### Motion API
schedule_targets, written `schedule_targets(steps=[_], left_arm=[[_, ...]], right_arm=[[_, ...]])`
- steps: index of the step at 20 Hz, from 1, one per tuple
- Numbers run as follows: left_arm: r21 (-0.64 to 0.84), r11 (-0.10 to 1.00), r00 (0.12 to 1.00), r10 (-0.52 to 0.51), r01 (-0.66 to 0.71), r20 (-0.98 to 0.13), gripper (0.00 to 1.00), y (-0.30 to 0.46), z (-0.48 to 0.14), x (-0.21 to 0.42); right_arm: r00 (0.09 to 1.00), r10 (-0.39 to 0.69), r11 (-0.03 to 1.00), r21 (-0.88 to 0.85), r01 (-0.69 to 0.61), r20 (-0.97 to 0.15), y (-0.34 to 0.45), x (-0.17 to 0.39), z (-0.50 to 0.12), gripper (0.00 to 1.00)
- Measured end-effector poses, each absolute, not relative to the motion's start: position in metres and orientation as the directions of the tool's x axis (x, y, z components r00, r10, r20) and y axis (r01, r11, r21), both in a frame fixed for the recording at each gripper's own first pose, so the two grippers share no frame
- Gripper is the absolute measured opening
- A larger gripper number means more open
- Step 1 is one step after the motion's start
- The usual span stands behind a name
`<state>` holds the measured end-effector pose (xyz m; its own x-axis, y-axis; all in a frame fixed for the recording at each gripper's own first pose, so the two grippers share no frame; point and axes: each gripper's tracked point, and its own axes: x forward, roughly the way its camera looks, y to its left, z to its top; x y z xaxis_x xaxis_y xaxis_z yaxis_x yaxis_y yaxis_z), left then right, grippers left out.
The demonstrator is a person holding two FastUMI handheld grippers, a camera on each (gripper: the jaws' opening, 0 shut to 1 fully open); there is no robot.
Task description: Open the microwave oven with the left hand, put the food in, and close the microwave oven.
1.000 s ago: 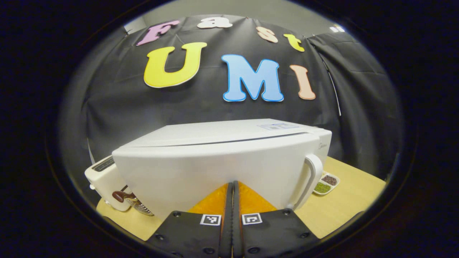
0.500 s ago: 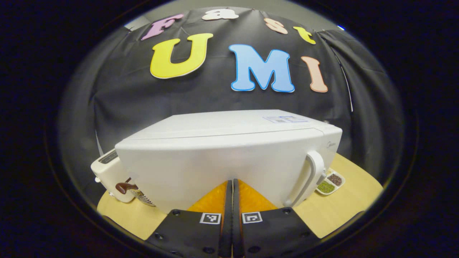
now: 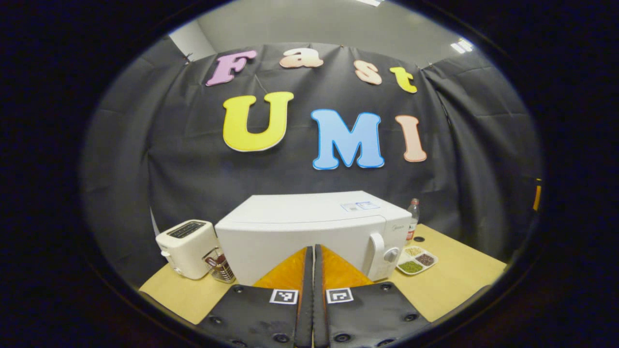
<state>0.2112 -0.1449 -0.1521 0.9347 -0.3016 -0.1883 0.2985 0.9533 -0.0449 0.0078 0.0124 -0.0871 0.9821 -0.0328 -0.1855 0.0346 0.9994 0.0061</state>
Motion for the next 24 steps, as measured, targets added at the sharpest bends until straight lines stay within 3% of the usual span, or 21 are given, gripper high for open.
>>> schedule_targets(steps=[8,11,13,16,21,23,24], left_arm=[[-0.051,0.981,0.973,-0.192,0.186,-0.13,0.07,-0.089,-0.097,0.113],[-0.036,0.985,0.979,-0.173,0.17,-0.106,0.14,-0.073,-0.08,0.076],[-0.007,0.985,0.982,-0.17,0.17,-0.08,0.32,-0.061,-0.065,0.054],[0.039,0.986,0.986,-0.159,0.161,-0.047,0.35,-0.044,-0.05,0.027],[0.049,0.987,0.988,-0.155,0.156,-0.021,1.0,-0.017,-0.036,0.001],[0.039,0.988,0.989,-0.148,0.149,-0.026,0.94,-0.01,-0.036,-0.001],[0.026,0.989,0.989,-0.147,0.147,-0.028,0.97,-0.006,-0.035,-0.003]], right_arm=[[0.982,0.097,0.995,0.054,-0.089,-0.159,0.024,-0.02,-0.077,0.98],[0.977,0.146,0.988,0.077,-0.136,-0.154,0.032,-0.034,-0.075,0.97],[0.975,0.159,0.986,0.074,-0.149,-0.153,0.036,-0.041,-0.074,0.97],[0.976,0.172,0.984,0.081,-0.162,-0.132,0.046,-0.05,-0.068,0.98],[0.984,0.149,0.988,0.066,-0.143,-0.1,0.058,-0.061,-0.058,0.98],[0.985,0.141,0.989,0.06,-0.136,-0.098,0.062,-0.062,-0.059,0.98],[0.985,0.141,0.988,0.068,-0.135,-0.095,0.067,-0.063,-0.056,0.98]])
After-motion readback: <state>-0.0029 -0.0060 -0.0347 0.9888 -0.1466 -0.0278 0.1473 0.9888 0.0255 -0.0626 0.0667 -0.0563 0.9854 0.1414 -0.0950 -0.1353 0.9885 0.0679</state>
